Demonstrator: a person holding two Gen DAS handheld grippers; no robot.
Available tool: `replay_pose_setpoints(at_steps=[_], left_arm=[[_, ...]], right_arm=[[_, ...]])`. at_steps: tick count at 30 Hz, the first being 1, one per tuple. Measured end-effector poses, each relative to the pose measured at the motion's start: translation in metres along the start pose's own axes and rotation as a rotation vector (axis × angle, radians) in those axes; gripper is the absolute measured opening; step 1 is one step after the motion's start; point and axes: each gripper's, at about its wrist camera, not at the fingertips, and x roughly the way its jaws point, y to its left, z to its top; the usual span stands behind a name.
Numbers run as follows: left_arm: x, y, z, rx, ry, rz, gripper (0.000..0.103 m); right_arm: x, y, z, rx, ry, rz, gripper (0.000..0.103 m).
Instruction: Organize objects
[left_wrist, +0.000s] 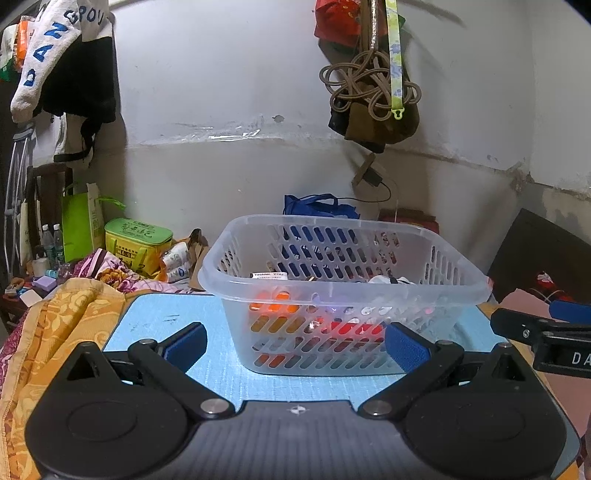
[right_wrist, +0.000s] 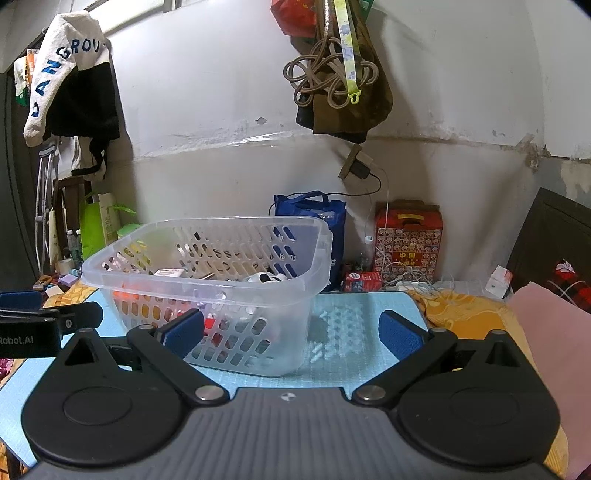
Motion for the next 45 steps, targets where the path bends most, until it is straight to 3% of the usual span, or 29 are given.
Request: replay_pose_setpoints(at_steps=[45], left_arm=[[-0.0101,-0.0043,-0.0014,0.008,-0.035,-0.051,0.103]], right_arm=[[0.0012,-0.0038,-0.0037,-0.003,0.007,-0.031,0.103]])
